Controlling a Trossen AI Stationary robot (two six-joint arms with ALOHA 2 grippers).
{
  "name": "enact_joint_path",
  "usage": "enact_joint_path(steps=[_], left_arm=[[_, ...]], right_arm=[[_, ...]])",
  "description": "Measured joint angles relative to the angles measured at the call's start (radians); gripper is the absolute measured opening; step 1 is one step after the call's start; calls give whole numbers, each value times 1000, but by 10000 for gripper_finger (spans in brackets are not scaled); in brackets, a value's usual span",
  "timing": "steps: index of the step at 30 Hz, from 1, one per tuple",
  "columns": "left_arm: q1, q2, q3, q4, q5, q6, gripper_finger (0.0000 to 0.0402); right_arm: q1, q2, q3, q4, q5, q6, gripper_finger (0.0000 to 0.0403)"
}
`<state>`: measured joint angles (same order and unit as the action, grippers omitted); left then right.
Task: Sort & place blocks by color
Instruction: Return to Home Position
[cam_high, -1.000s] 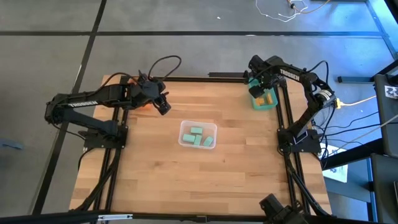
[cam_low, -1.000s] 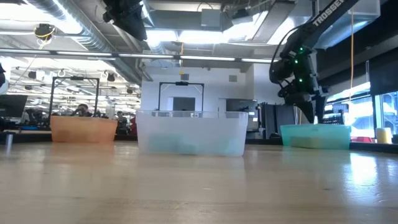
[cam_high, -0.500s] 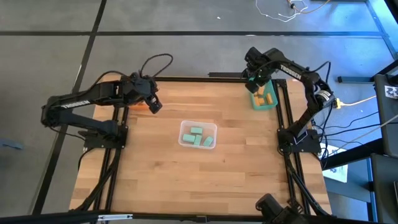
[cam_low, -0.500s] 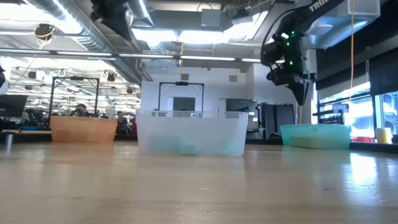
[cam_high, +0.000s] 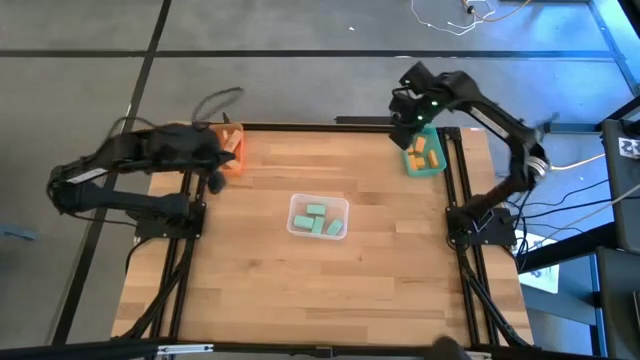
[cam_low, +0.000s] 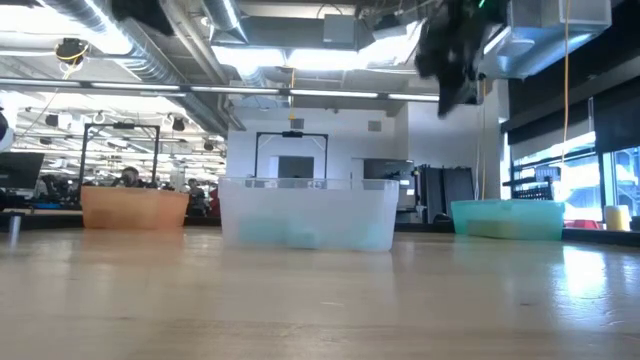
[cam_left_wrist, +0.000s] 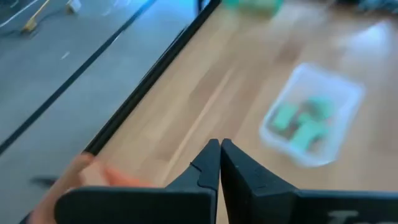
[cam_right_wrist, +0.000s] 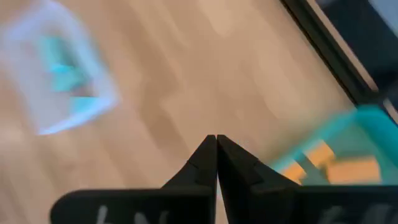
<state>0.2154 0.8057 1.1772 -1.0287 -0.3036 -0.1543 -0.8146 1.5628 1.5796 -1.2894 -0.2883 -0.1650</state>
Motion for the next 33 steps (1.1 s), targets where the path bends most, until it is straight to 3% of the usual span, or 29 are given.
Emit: enact_joint_path(steps=[11, 16, 27, 33], left_arm=[[0, -300, 1, 21, 70, 37, 4], [0, -418, 1, 60, 115, 69, 1], [0, -576, -7, 83, 126, 95, 2], [0, -680, -83, 115, 127, 105, 2]], right_arm=[[106, -365, 1, 139, -277, -131, 12], [133, -486, -8, 165, -293, -131, 12], [138, -822, -405, 431, -289, 1, 12], [138, -1013, -618, 557, -280, 96, 12]])
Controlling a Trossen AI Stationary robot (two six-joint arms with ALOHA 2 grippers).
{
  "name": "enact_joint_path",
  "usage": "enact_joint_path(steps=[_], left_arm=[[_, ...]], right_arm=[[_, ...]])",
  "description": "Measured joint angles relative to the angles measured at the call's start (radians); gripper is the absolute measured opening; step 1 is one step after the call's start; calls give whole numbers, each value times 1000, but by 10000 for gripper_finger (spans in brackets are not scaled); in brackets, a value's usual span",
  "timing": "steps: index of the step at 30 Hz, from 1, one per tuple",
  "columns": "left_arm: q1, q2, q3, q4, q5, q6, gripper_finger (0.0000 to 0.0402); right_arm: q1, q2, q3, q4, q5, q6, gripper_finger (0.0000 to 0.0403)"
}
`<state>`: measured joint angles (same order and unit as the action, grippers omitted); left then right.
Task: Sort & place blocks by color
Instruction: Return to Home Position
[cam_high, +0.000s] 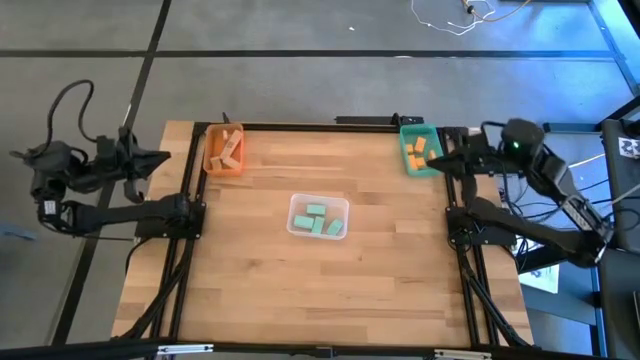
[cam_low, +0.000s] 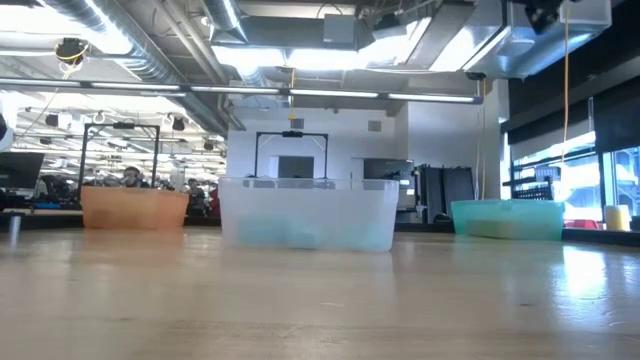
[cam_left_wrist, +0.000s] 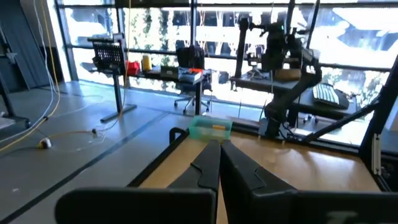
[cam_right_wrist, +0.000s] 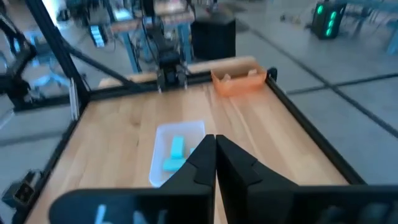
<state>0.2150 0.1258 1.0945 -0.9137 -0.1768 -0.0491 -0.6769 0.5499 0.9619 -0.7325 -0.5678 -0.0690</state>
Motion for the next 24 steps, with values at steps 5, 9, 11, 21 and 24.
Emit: enact_joint_path(steps=[5, 9, 11, 21, 24], left_arm=[[0, -104, -80, 64, 0, 0, 2], [0, -116, -110, 63, 0, -4, 1], [0, -121, -107, 75, 0, 15, 2], [0, -120, -125, 106, -18, 60, 1], [0, -120, -125, 116, -23, 82, 1]], right_arm=[[0, -162, -120, 89, 25, 62, 12], [-1, -285, -173, 105, 57, 88, 12], [-1, -346, -192, 108, 77, 92, 12], [-1, -530, -229, 58, 194, 49, 4], [-1, -530, -233, 70, 202, 11, 3]])
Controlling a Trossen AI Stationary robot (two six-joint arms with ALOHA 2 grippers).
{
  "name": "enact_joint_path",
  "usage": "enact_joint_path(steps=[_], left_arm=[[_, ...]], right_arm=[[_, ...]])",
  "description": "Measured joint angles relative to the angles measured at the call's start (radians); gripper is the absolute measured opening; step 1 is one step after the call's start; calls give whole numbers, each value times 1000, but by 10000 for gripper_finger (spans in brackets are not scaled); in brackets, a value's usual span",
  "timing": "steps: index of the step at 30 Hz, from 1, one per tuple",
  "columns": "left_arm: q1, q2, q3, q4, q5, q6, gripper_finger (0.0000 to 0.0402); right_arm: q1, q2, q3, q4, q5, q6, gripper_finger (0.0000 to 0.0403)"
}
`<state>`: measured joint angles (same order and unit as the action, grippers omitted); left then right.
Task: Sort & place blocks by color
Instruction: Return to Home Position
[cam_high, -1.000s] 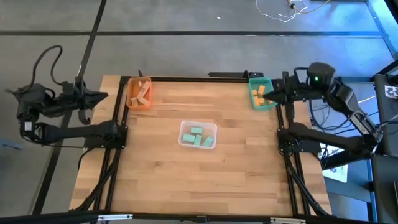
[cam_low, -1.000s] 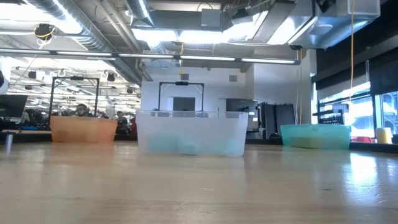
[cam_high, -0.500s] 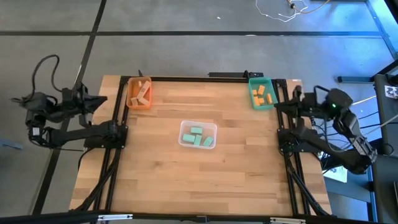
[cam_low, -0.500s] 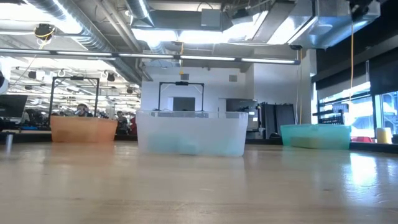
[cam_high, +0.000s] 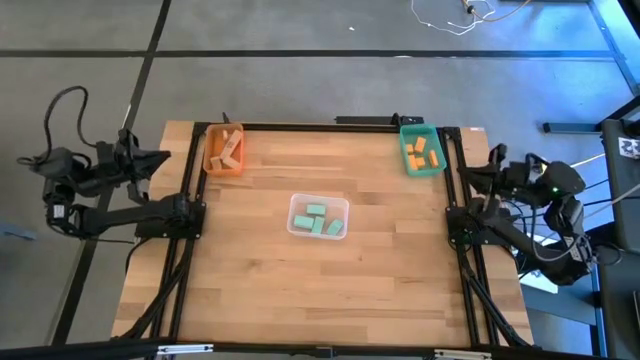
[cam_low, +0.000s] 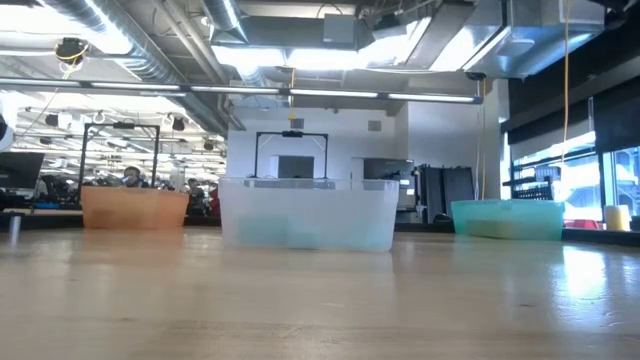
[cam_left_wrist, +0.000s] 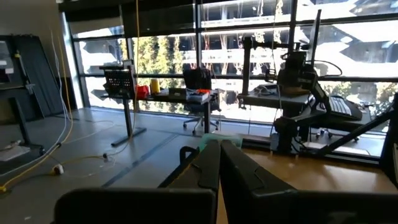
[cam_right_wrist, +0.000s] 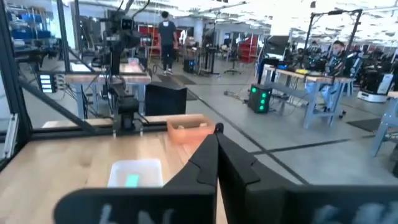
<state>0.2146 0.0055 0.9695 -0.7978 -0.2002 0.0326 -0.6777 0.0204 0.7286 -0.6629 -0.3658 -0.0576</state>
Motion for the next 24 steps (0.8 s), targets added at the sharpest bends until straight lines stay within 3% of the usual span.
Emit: enact_joint_path(steps=[6, 15, 24], left_arm=[[0, 0, -60, 67, -30, 26, 1], [0, 0, -293, 340, -71, 151, 2], [0, 1, -507, 518, -71, 154, 3]], right_arm=[[0, -15, -62, 59, 32, -20, 2], [0, -12, -338, 414, 34, -37, 2], [0, -13, -585, 744, 31, -105, 2]])
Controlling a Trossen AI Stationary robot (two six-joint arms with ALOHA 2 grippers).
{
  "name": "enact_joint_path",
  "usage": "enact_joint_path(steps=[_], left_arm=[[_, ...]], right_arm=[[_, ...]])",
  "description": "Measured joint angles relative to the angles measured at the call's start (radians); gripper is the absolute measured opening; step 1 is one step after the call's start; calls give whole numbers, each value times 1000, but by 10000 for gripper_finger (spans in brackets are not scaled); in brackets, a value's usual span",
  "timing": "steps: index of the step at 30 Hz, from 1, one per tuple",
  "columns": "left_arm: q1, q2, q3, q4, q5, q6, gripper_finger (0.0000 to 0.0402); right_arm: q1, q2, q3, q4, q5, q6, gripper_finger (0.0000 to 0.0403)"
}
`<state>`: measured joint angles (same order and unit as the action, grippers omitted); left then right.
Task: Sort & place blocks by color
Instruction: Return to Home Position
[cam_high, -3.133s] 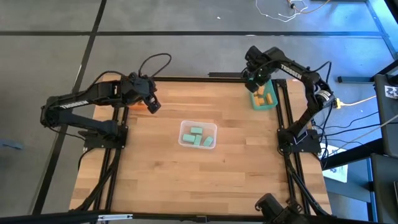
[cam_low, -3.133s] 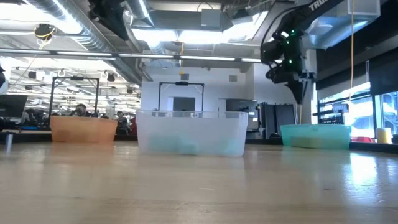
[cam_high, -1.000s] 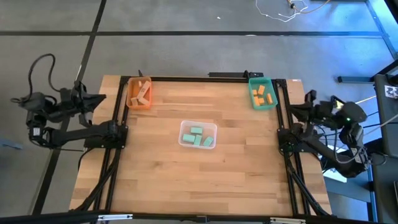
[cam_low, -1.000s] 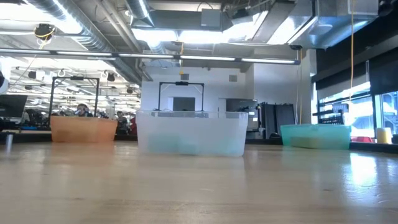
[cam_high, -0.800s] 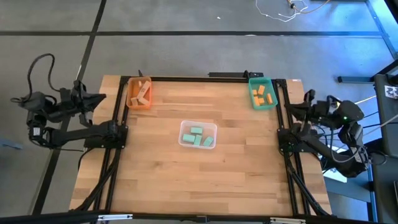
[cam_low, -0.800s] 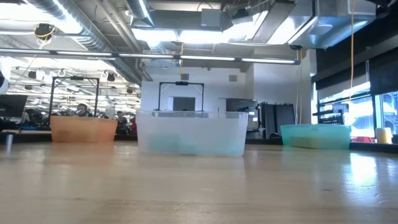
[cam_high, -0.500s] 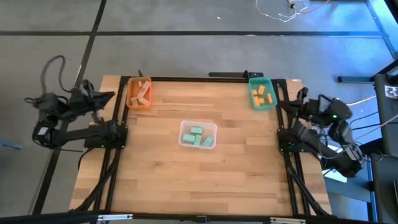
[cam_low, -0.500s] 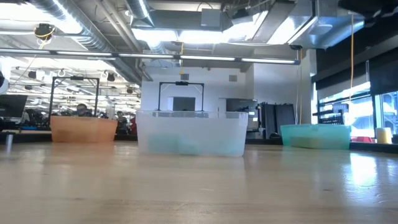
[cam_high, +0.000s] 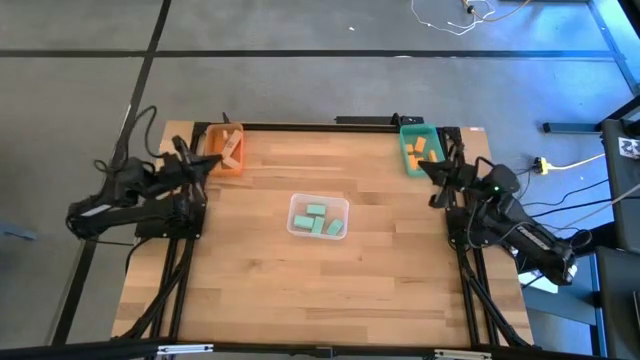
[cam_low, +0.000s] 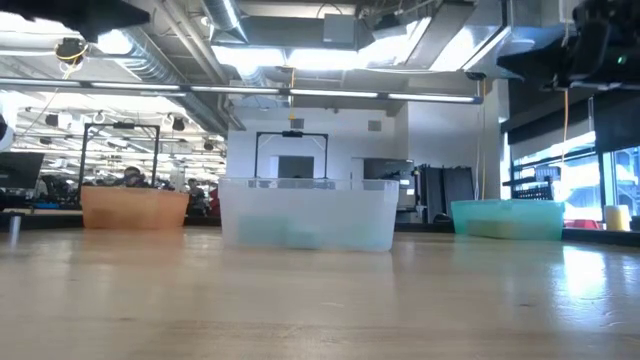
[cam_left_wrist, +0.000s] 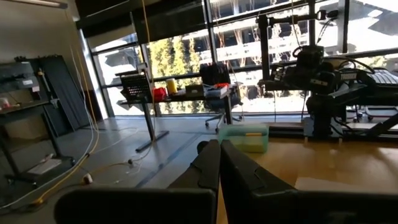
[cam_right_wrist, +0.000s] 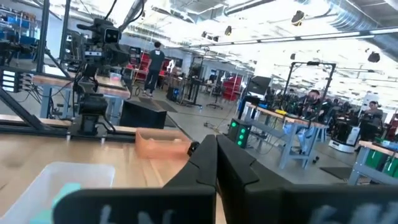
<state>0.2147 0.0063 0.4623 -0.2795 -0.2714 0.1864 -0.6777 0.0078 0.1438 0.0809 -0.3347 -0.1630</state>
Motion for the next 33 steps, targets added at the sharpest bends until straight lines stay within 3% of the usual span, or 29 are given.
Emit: enact_joint_path(steps=[8, 16, 27, 33], left_arm=[[0, 0, -142, 166, 0, -17, 3], [0, 0, -233, 255, 4, -26, 3], [0, 0, -397, 329, 98, -135, 1], [1, 0, -455, 313, 179, -185, 2]], right_arm=[[0, 0, -137, 129, -83, 23, 2], [0, 2, -137, 110, -85, 30, 2], [0, 2, -137, 98, -85, 38, 2], [0, 3, -137, -9, -87, 102, 2]])
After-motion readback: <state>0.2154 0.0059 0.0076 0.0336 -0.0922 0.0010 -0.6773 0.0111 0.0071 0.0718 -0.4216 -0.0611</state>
